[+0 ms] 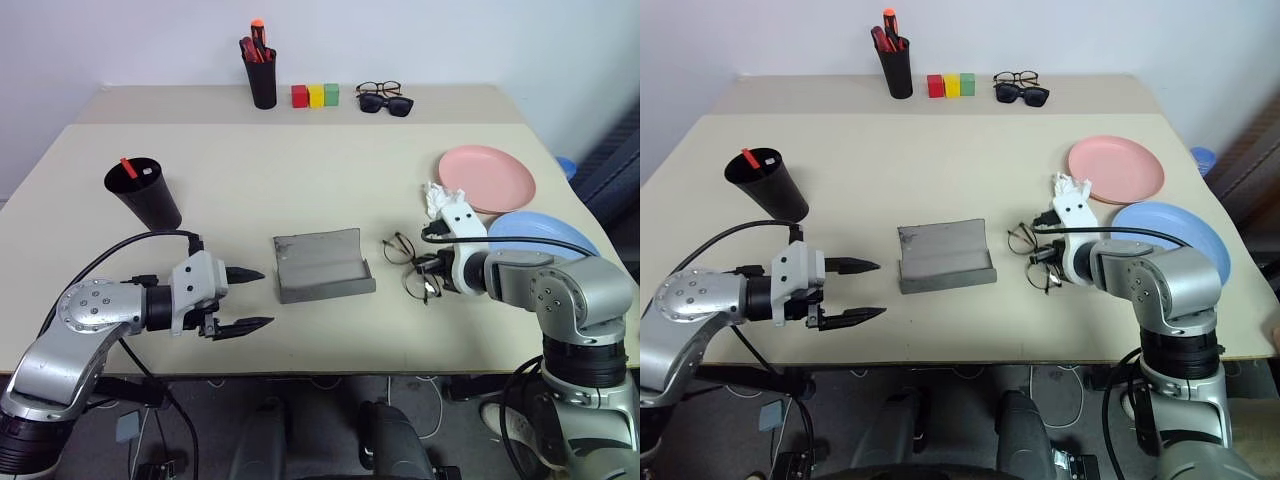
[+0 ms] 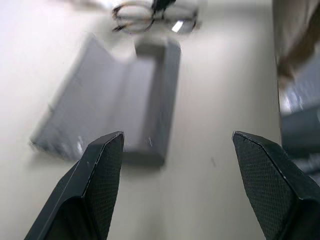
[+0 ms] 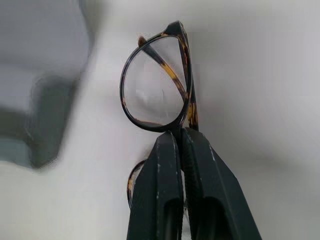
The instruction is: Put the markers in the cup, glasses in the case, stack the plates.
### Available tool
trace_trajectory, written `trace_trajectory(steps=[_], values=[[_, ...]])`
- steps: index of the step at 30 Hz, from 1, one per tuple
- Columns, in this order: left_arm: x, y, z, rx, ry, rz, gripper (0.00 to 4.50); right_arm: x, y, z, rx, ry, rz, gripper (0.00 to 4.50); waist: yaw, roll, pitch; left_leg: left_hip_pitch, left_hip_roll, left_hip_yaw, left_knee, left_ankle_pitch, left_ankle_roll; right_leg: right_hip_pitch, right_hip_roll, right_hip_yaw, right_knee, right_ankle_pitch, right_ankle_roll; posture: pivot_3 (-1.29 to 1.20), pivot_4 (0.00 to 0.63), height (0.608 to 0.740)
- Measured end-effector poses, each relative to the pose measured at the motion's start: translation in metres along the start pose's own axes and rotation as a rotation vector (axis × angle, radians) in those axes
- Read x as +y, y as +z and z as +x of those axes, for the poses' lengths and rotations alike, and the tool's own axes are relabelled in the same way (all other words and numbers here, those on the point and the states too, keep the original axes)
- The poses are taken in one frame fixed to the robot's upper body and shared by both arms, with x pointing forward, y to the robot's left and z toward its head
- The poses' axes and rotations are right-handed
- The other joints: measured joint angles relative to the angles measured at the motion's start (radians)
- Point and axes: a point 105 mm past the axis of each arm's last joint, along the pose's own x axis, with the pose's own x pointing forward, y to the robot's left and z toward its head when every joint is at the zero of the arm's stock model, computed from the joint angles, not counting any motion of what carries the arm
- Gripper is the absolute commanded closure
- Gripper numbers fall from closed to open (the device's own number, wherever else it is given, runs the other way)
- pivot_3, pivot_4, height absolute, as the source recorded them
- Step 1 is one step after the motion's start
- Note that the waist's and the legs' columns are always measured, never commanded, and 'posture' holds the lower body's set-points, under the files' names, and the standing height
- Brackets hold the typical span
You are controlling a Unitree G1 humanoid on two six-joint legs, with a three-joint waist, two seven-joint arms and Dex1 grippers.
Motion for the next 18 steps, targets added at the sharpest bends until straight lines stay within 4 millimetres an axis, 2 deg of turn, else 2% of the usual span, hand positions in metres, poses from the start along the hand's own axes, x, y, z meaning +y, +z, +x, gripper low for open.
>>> trace_trajectory(steps=[4, 7, 10, 14, 18], values=[[-0.003, -0.002, -0.003, -0.032, -0.026, -0.038, 0.97, 0.019, 0.043, -0.006, -0.144, 0.082, -0.137, 4.43, -0.012, 0.000, 0.000, 0.001, 0.001, 0.000, -0.002, 0.000, 0.000, -0.001, 0.001, 0.000, 0.000, 0.000, 0.000, 0.00, 0.150, 0.740], [-0.006, -0.009, -0.009, -0.010, -0.048, -0.045, 0.97, 0.036, 0.058, -0.005, -0.184, 0.135, -0.221, 4.43, -0.016, 0.000, 0.000, 0.001, 0.001, 0.000, -0.004, 0.000, 0.000, -0.002, 0.001, 0.000, 0.000, 0.000, -0.001, 0.00, 0.150, 0.740], [-0.008, -0.017, -0.015, 0.013, -0.062, -0.034, 0.97, 0.065, 0.065, 0.001, -0.227, 0.229, -0.317, 4.43, -0.017, 0.000, 0.000, 0.001, 0.002, 0.000, -0.004, 0.000, 0.000, -0.002, 0.002, 0.000, 0.000, -0.001, -0.002, 0.00, 0.150, 0.740], [-0.011, -0.023, -0.018, 0.030, -0.059, -0.016, 0.97, 0.096, 0.065, 0.015, -0.287, 0.295, -0.475, 4.43, -0.014, 0.000, 0.000, 0.000, 0.002, 0.001, -0.004, 0.000, 0.000, -0.002, 0.002, 0.000, 0.000, -0.001, -0.002, 0.00, 0.150, 0.740], [-0.014, -0.028, -0.021, 0.053, -0.057, -0.013, 0.97, 0.110, 0.064, 0.023, -0.329, 0.329, -0.560, 4.43, -0.014, 0.000, 0.000, 0.000, 0.002, 0.001, -0.004, 0.000, 0.000, -0.002, 0.001, 0.000, -0.001, -0.001, -0.002, 0.00, 0.150, 0.740]])
